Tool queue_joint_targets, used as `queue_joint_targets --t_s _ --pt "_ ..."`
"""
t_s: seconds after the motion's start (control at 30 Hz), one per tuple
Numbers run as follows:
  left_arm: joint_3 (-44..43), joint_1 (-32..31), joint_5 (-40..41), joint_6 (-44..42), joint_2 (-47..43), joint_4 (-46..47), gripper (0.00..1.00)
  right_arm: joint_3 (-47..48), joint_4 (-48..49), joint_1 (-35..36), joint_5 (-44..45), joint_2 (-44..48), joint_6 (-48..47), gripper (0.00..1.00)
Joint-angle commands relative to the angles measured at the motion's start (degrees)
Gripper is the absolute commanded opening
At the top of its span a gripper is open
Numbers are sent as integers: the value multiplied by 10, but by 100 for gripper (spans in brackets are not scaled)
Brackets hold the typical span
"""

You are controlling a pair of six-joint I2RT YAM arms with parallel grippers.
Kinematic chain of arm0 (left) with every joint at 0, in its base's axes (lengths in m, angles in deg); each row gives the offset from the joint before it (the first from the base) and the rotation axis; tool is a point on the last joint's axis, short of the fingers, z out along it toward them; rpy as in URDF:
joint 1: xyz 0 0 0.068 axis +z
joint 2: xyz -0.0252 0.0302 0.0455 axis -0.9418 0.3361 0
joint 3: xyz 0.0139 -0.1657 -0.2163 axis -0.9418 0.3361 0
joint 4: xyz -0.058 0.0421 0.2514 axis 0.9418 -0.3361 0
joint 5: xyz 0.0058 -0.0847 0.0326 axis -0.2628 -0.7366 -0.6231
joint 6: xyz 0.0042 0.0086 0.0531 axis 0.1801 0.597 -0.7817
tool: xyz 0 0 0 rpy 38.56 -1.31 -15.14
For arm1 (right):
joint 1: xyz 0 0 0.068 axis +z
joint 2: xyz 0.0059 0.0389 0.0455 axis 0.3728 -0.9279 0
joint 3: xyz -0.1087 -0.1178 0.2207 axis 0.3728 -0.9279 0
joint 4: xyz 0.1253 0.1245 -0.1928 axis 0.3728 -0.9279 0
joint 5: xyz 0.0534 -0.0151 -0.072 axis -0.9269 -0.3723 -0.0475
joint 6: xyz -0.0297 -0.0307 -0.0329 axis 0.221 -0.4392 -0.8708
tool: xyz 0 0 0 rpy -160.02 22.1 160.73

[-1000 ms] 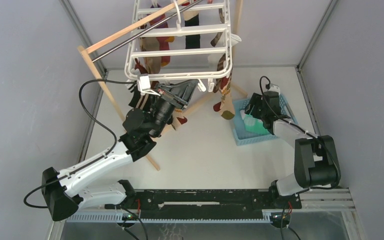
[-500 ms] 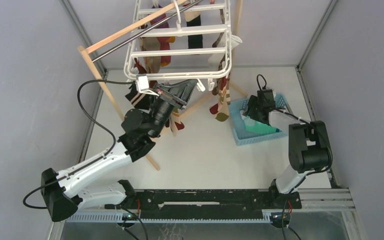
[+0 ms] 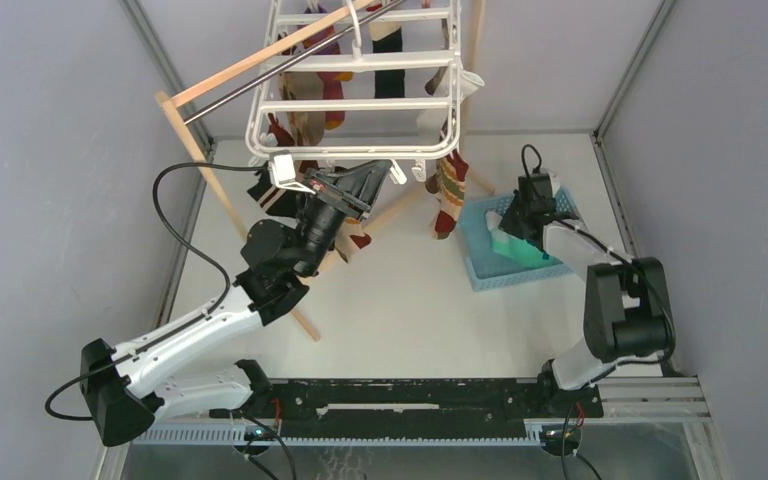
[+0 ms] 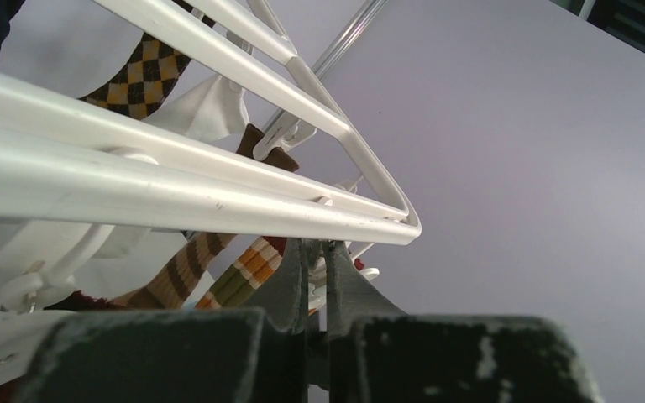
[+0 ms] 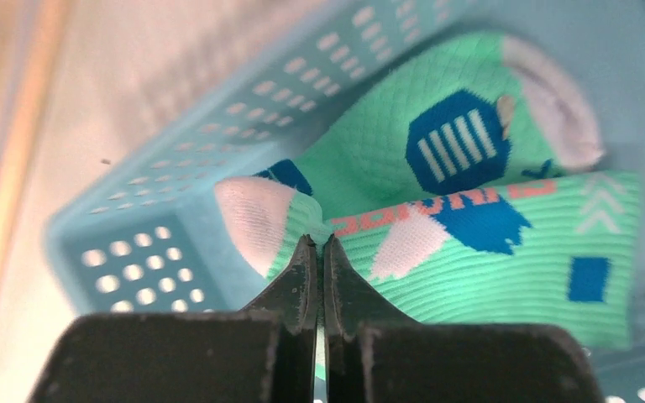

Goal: Clip the socks to the hanger
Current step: Pick up the sock from the bin.

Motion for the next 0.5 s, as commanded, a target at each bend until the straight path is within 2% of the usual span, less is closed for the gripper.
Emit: queue_joint_targets --t_s 0.0,0.23,0.47 --pt "12 4 -1 -3 -8 12 0 7 6 11 38 102 -5 0" --pt "10 4 -4 -1 -3 12 0 4 -1 35 38 217 -31 0" --pt "8 6 -8 3 4 12 0 4 -4 47 -43 269 -38 0"
